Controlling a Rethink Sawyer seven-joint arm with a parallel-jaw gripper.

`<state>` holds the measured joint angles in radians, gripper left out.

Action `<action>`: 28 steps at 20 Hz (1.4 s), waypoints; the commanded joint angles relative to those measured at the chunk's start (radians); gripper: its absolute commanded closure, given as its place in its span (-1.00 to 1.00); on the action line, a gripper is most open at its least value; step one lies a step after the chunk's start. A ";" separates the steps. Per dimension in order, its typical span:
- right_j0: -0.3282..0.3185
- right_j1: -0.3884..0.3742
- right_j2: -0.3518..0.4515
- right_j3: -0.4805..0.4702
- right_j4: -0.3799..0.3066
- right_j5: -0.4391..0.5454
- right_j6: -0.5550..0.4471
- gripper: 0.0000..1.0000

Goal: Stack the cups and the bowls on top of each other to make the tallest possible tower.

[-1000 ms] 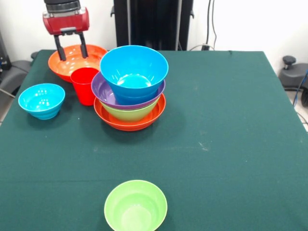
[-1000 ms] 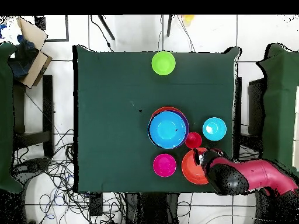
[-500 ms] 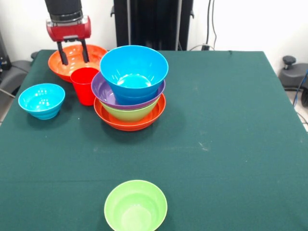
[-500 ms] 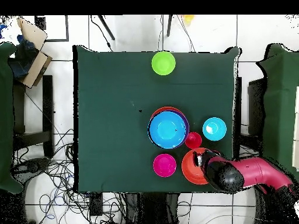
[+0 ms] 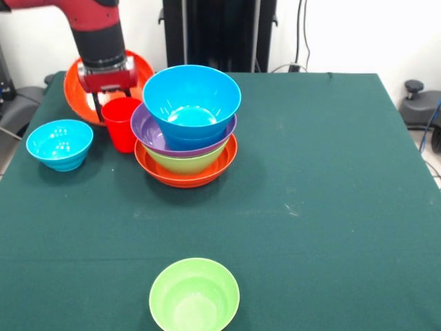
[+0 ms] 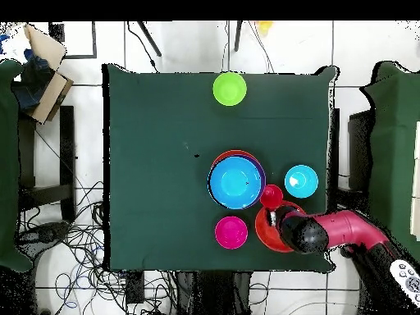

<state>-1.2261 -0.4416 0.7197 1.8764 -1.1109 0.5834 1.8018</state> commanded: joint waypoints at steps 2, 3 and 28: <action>0.074 0.152 -0.073 -0.171 -0.118 -0.034 -0.189 -1.00; 0.075 0.154 -0.075 -0.172 -0.119 -0.036 -0.187 -1.00; 0.052 0.057 -0.047 -0.098 -0.061 -0.015 -0.207 1.00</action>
<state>-1.2203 -0.4075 0.7084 1.8346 -1.1127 0.5778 1.8018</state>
